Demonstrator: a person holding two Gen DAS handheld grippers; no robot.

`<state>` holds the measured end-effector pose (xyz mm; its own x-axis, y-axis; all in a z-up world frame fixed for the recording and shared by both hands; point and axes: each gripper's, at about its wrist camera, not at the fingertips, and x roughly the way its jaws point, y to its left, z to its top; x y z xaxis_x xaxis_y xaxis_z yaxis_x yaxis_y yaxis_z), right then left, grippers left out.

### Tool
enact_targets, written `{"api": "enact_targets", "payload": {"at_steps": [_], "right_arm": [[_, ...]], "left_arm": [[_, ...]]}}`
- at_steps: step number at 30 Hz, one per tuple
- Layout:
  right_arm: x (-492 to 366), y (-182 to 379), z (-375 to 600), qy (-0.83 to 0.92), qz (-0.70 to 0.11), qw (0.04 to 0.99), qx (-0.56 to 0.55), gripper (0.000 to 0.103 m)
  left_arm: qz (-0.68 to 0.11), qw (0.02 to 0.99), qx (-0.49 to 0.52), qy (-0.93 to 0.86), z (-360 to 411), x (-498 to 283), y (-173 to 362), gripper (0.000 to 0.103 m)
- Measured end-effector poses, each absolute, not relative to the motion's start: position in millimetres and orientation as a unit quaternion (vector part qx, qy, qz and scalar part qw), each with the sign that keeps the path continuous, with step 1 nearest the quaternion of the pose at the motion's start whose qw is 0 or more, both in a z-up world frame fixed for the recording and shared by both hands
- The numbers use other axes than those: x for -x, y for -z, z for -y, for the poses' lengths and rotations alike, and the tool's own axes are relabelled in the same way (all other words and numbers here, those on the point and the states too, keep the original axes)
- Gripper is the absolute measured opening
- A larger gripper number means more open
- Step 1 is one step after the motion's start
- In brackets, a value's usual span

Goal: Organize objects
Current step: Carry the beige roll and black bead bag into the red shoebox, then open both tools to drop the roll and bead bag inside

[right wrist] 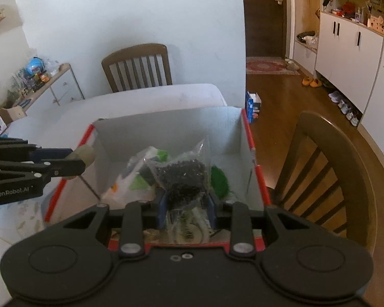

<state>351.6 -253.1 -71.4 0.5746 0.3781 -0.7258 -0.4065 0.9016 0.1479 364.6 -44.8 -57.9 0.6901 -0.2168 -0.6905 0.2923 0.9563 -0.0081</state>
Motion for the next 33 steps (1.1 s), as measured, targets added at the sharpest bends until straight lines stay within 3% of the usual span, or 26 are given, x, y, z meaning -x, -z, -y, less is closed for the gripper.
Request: {"api": "enact_targets", "payload": {"at_steps": [19, 33], "right_arm": [[-375.4, 109.9, 244.9, -0.268, -0.464, 0.842, 0.056, 0.031], [-378.1, 117.6, 251.1, -0.276, -0.473, 0.835, 0.047, 0.036]], "left_arm": [[-0.400, 0.897, -0.061, 0.179, 109.3, -443.6, 91.7, 0.023], [-0.456, 0.872, -0.067, 0.167, 109.1, -458.2, 129.1, 0.023]]}}
